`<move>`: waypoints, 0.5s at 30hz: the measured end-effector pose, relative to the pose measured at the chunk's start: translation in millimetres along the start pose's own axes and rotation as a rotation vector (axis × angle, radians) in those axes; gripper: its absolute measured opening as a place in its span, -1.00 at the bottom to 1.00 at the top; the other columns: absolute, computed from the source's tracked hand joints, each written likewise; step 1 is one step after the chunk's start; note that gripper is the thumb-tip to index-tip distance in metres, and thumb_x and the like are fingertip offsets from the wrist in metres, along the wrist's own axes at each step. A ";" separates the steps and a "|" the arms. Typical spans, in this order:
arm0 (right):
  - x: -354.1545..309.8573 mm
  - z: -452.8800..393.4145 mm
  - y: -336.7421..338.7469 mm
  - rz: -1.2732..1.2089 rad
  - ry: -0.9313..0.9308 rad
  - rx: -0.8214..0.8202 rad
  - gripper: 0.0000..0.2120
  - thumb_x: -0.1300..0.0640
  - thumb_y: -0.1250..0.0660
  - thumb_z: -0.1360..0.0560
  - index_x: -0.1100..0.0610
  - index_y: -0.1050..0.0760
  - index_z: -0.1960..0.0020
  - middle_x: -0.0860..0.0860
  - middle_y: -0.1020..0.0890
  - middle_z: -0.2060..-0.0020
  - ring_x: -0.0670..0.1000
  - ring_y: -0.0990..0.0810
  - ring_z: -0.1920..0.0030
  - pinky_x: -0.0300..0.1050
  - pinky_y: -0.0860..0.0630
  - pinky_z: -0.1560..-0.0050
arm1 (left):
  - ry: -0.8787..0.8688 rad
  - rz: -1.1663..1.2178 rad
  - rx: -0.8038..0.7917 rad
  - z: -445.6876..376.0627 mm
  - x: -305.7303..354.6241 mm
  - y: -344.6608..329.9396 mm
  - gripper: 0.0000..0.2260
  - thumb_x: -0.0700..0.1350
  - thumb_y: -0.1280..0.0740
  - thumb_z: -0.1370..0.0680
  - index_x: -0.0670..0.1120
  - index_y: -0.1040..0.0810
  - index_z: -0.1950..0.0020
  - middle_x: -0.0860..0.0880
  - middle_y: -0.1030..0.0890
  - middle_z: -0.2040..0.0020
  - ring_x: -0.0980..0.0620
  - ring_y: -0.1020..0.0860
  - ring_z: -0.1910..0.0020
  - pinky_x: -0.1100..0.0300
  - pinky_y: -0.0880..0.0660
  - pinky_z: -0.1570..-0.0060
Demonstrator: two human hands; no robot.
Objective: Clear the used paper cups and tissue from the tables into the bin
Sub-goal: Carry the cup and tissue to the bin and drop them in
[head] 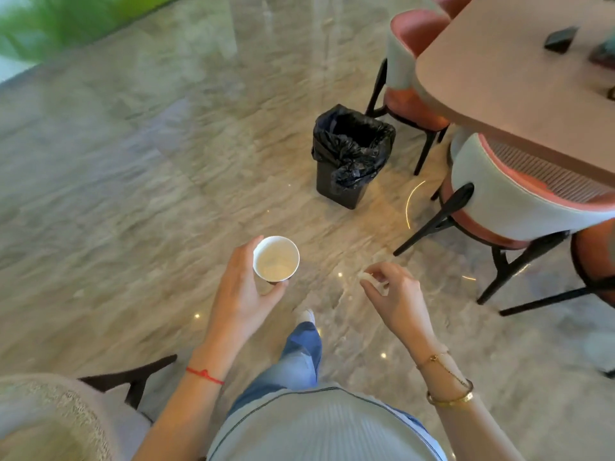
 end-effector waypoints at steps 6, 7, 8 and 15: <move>10.9 -151.9 18.7 0.024 -0.046 0.068 -0.92 0.03 -0.39 -0.49 -0.02 -0.52 0.05 -0.20 -0.51 0.20 -0.17 -0.46 0.11 -0.36 -0.34 0.14 | -0.096 -0.004 -0.044 -165.7 14.3 -31.6 -0.32 -0.06 -0.54 -0.36 -0.03 -0.34 -0.42 0.01 -0.46 -0.29 0.01 -0.46 -0.24 0.02 -0.49 -0.15; 12.5 -174.2 22.5 0.019 -0.052 0.087 -0.93 0.03 -0.39 -0.49 -0.02 -0.51 0.06 -0.21 -0.51 0.21 -0.17 -0.46 0.12 -0.39 -0.32 0.15 | -0.116 -0.007 -0.055 -190.9 17.8 -37.0 -0.32 -0.06 -0.54 -0.37 -0.03 -0.33 -0.42 0.01 -0.45 -0.29 0.01 -0.46 -0.24 0.05 -0.48 -0.16; 14.4 -195.2 25.9 0.016 -0.059 0.105 -0.93 0.03 -0.38 -0.49 -0.02 -0.51 0.07 -0.20 -0.51 0.22 -0.17 -0.46 0.11 -0.41 -0.32 0.14 | -0.138 -0.013 -0.068 -215.2 21.3 -43.1 -0.33 -0.06 -0.54 -0.37 -0.04 -0.34 -0.42 0.01 -0.45 -0.29 0.01 -0.47 -0.23 0.09 -0.47 -0.15; 42.5 -320.3 33.5 0.013 -0.138 0.139 -0.90 -0.01 -0.37 -0.50 0.00 -0.53 0.07 -0.16 -0.52 0.21 -0.10 -0.48 0.10 -0.25 -0.39 0.12 | -0.180 -0.037 -0.167 -359.6 33.1 -102.2 -0.34 -0.06 -0.53 -0.38 -0.05 -0.35 -0.41 0.00 -0.45 -0.32 0.03 -0.45 -0.24 0.37 -0.29 -0.11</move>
Point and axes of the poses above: each hand's wrist, its own z-axis away from the middle knuckle, its own y-axis out of the back of the hand, x = y × z, the point moved 8 cm from there along -z, towards the middle knuckle
